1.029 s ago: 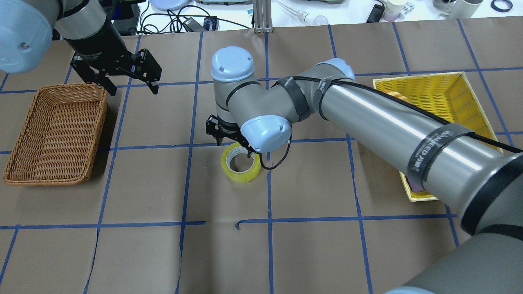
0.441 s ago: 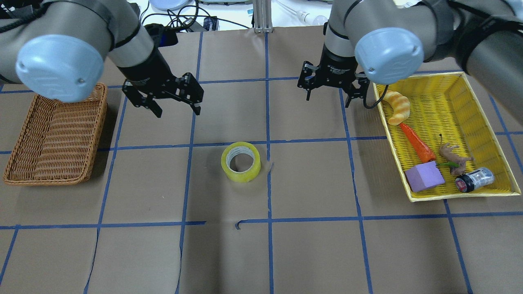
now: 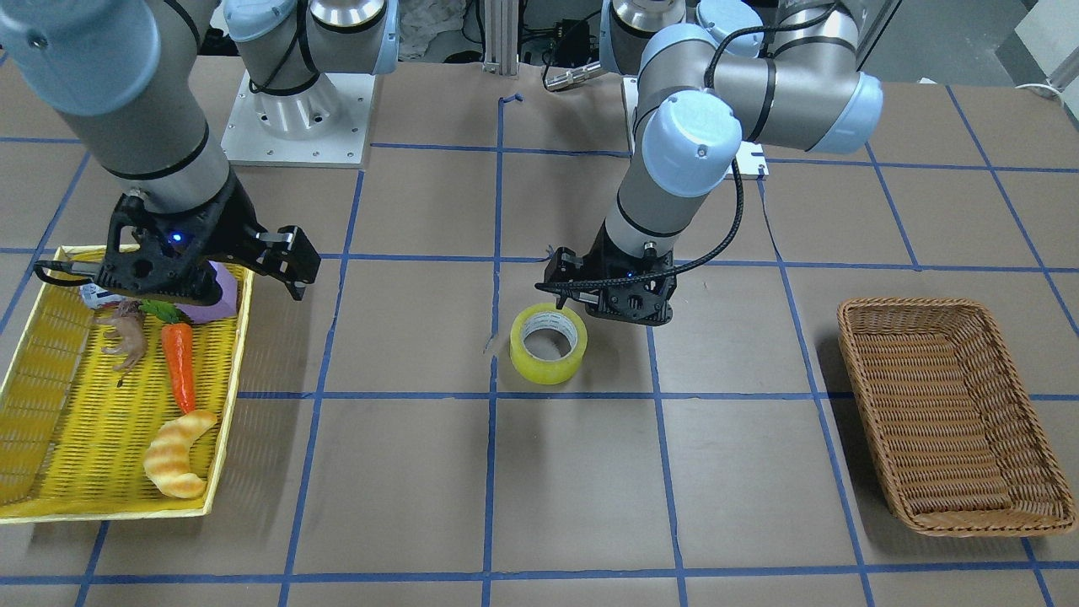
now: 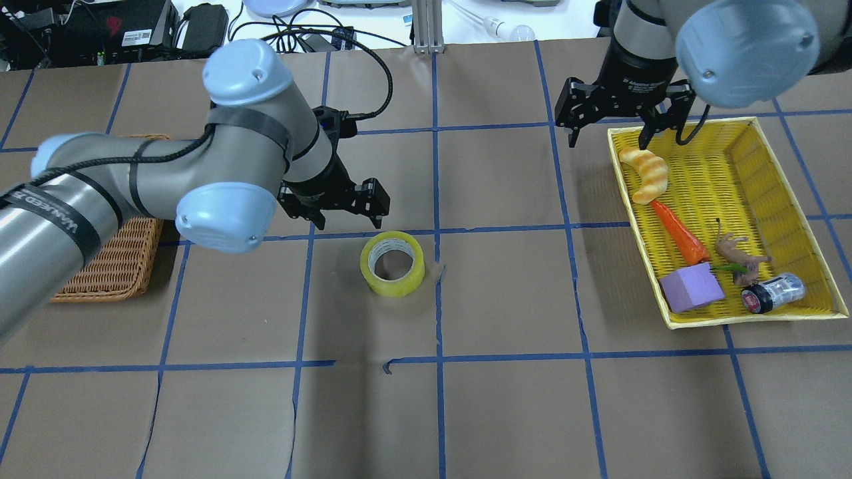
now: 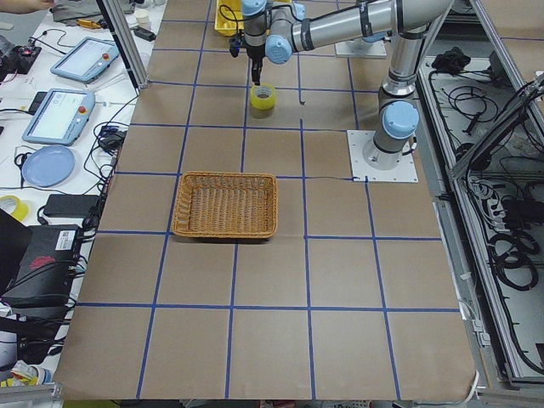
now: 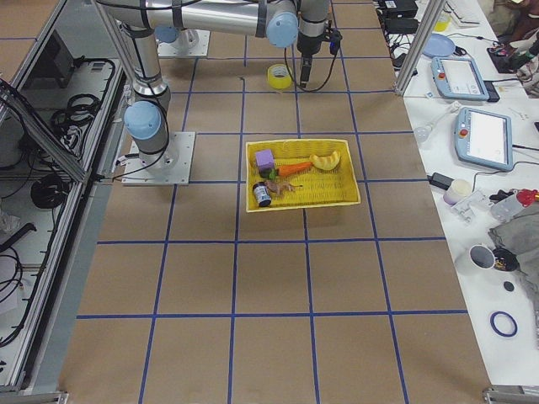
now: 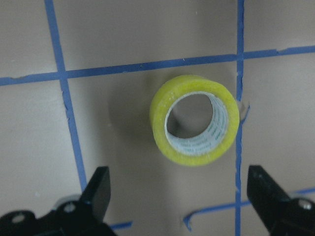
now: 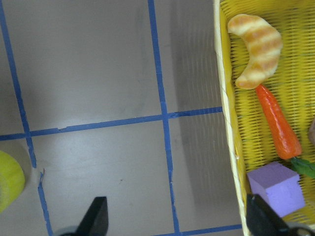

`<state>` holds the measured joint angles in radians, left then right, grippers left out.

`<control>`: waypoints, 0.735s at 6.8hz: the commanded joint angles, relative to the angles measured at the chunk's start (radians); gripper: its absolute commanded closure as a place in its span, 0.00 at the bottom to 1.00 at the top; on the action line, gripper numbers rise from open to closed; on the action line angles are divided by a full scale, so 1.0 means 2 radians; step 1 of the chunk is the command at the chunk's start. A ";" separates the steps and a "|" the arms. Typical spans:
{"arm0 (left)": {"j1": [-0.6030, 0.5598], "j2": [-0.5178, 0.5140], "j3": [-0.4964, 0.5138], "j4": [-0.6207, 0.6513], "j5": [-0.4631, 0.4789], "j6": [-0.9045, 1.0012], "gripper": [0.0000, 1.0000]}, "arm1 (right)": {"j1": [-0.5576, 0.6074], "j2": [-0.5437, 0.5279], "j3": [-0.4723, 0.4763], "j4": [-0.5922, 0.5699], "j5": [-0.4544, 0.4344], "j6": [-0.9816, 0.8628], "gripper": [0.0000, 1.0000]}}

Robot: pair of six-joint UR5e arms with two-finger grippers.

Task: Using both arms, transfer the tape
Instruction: 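Grasp the tape roll rim with the left gripper while the right arm withdraws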

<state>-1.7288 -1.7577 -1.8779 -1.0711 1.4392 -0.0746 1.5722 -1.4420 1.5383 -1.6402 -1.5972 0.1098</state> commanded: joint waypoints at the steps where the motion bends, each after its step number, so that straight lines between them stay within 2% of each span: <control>1: -0.003 -0.025 -0.034 0.058 0.001 -0.004 0.00 | -0.010 -0.021 0.003 0.029 -0.005 -0.012 0.00; 5: -0.004 -0.064 -0.035 0.093 0.001 -0.006 0.00 | -0.011 -0.021 0.005 0.037 0.003 -0.007 0.00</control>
<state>-1.7364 -1.8600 -1.9468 -0.9095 1.4404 -0.0856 1.5486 -1.4845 1.5456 -1.5706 -1.6012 0.0922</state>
